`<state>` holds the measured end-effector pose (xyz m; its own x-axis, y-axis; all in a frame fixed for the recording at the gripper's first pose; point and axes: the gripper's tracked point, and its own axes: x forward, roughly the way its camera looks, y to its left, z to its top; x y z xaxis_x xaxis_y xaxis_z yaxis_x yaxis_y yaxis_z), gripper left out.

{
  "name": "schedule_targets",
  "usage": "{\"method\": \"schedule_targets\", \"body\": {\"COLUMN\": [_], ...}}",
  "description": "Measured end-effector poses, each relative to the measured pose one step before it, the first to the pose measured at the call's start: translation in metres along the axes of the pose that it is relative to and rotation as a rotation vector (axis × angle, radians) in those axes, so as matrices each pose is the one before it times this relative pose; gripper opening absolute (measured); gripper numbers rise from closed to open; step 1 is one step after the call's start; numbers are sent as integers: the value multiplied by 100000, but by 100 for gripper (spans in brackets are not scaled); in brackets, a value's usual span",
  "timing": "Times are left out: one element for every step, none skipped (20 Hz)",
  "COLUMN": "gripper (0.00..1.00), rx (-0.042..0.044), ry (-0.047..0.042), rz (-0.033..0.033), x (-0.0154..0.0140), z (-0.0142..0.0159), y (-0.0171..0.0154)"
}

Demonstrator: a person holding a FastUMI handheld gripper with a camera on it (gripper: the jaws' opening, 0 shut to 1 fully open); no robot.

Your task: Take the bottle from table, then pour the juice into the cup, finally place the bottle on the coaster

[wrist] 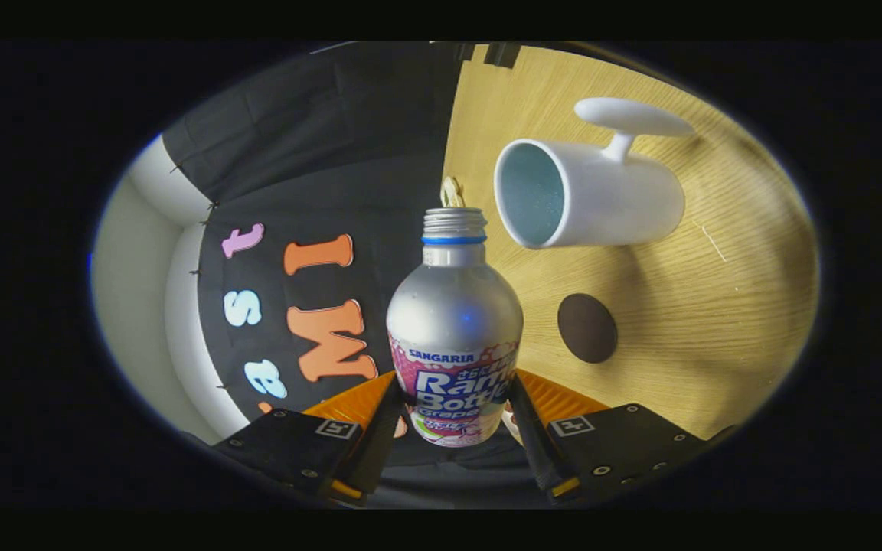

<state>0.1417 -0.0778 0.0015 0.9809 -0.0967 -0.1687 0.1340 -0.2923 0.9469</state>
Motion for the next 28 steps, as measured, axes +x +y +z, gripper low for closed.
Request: {"method": "schedule_targets", "body": {"gripper": [76,75,76,75,75,76,76,76,76,76,76,76,76,76,76,76,76,76,76,76,76,76,76,76,76,76,76,76], "rx": [928,559,386,584,1050,1210,692,709,668,520,519,810,691,407,386,486,769,740,733,982,682,127,88,251,469,327,174,245], "ry": [237,381,124,156,86,-424,-389,-160,-21,56,-61,-37,-43,-19,-14,123,-7,-211,-217,-172,-336,-246,-68,-77,6,-15,-28,-1], "rz": [41,-250,-408,-15,-70,286,471,-200,-229,-305,-143,-380,-407,-249,-160,6,236,236,169,214,111,-50,-221,83,180,-57,-80,-162], "x": [18,98,-82,4,-225,22,37,34,-20,44,-92,16,20,38,-93,-8,-224,-82,-62,9,-88,28,-41,51,155,-79,109,-150], "z": [-174,-64,19,15,64,147,59,-49,47,-20,-54,-2,17,-29,-69,88,-56,98,62,81,88,75,58,131,3,-8,-47,42], "y": [157,89,-147,-26,132,34,240,-22,-59,-98,15,-38,44,-115,0,37,199,119,17,56,244,8,10,153,270,102,4,-44]}}
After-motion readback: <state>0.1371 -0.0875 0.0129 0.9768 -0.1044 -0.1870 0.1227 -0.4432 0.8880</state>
